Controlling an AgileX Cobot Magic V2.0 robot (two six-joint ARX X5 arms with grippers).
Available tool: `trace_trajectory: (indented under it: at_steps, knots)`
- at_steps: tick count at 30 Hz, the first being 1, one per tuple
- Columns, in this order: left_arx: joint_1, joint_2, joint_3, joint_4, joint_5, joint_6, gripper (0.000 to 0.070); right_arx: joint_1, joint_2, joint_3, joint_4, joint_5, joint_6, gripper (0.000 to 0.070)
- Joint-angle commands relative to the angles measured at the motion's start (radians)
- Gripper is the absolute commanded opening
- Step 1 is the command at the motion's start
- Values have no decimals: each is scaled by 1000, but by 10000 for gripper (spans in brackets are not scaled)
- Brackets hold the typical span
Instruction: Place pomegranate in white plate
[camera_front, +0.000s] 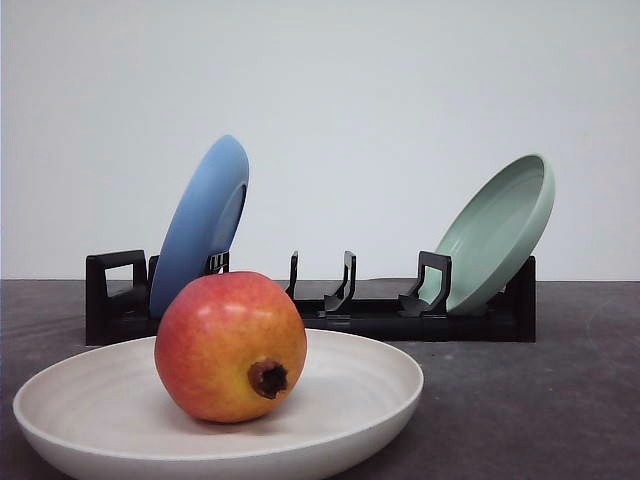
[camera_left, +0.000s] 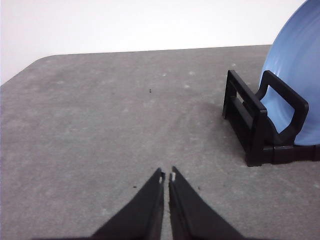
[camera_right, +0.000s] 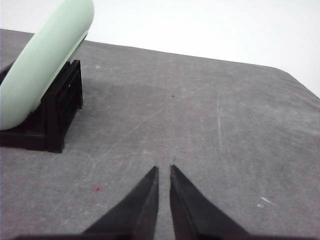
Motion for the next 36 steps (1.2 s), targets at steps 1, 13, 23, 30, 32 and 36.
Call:
trace_trajectory:
  at_steps: [1,13,23,30,32,36]
  knots:
    - [-1,-1,-10,-5,5,5,0,1,-2,-4,5,-1,11,38]
    - [-1,-1,-10,-5,5,5,0,1,-2,-4,5,-1,11,38]
    - [-1,-1,-10,-5,5,5,0,1,-2,-4,5,-1,11,38]
    - [-1,-1,-10,-5,5,5,0,1,-2,-4,5,-1,11,38]
    - [-1,-1,-10,-5,5,5,0,1,-2,-4,5,-1,11,38]
    - [-1,-1,-10,-5,5,5,0,1,-2,-4,5,-1,11,38]
